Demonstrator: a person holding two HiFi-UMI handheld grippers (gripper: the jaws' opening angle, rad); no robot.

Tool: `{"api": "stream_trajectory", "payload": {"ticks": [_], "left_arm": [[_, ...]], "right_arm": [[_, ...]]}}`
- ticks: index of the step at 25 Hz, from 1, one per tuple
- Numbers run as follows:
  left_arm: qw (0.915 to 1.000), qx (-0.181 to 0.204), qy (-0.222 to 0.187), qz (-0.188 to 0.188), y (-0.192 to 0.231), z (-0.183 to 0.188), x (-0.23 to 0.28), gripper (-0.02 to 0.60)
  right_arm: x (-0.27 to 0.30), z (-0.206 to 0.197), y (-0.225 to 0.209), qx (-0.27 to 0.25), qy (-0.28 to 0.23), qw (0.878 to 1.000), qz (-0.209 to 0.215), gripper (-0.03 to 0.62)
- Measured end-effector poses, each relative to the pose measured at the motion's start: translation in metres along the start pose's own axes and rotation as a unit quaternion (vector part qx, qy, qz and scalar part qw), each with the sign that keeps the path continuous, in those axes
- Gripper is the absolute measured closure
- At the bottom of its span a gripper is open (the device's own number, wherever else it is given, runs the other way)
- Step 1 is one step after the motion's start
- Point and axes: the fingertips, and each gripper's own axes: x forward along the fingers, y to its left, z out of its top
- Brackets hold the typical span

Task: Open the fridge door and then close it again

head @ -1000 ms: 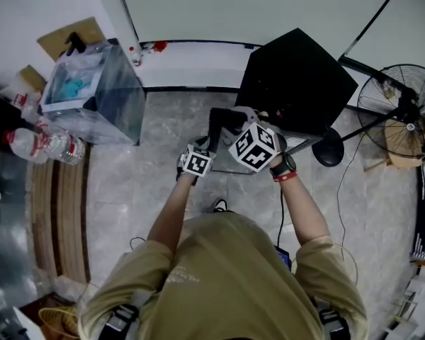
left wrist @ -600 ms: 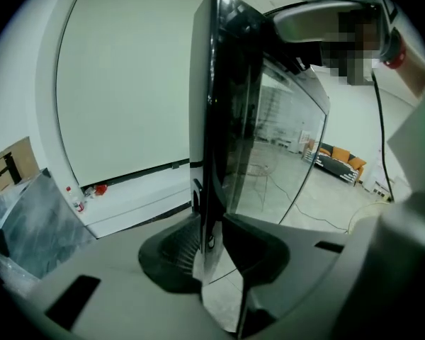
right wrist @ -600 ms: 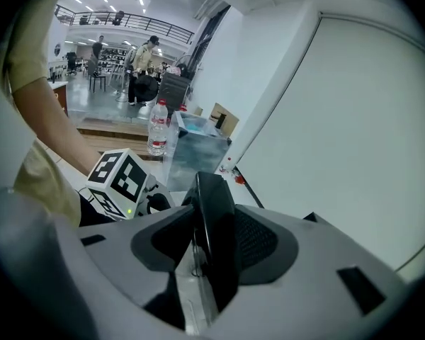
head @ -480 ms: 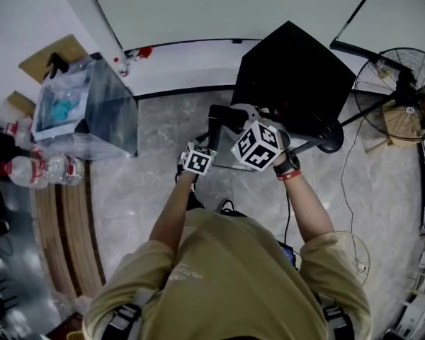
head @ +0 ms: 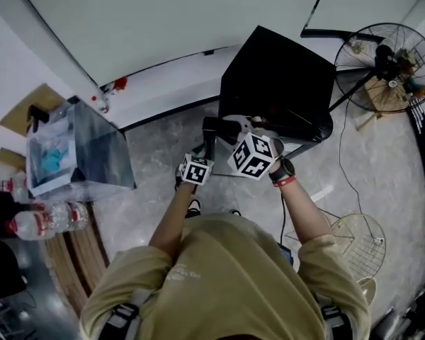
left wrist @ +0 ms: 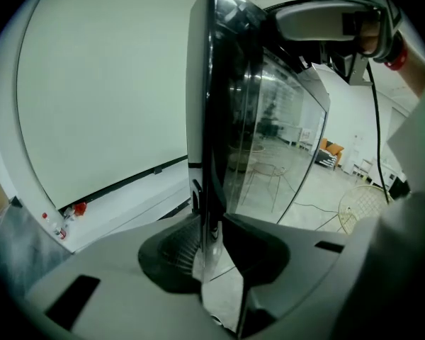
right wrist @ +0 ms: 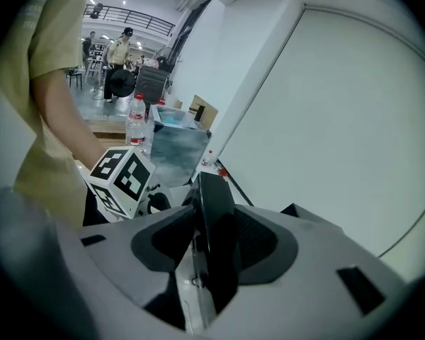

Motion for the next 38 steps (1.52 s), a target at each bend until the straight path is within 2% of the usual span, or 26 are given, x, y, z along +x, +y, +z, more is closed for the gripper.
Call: {"api": "stream_trajectory", "payload": {"ticks": [8, 14, 22, 30, 38], "left_arm": [[0.9995, 0.026, -0.003, -0.020, 0.017, 0.024, 0.020, 0.486], [0.9982, 0.034, 0.012, -0.049, 0.025, 0.034, 0.033, 0.486], [0.9968, 0.049, 0.015, -0.062, 0.038, 0.053, 0.055, 0.486], [0.9956, 0.036, 0.004, -0.086, 0.044, 0.075, 0.080, 0.486], [0.9951, 0.049, 0.003, -0.085, 0.051, 0.093, 0.094, 0.486]], "right_arm": [[0.012, -0.005, -0.027, 0.018, 0.016, 0.999, -0.030, 0.404], [0.021, -0.009, -0.043, 0.031, 0.029, 0.998, -0.055, 0.404], [0.032, -0.017, -0.067, 0.048, 0.047, 0.994, -0.083, 0.402], [0.044, -0.030, -0.090, 0.042, 0.079, 0.987, -0.132, 0.402], [0.048, -0.039, -0.109, 0.055, 0.101, 0.984, -0.135, 0.402]]}}
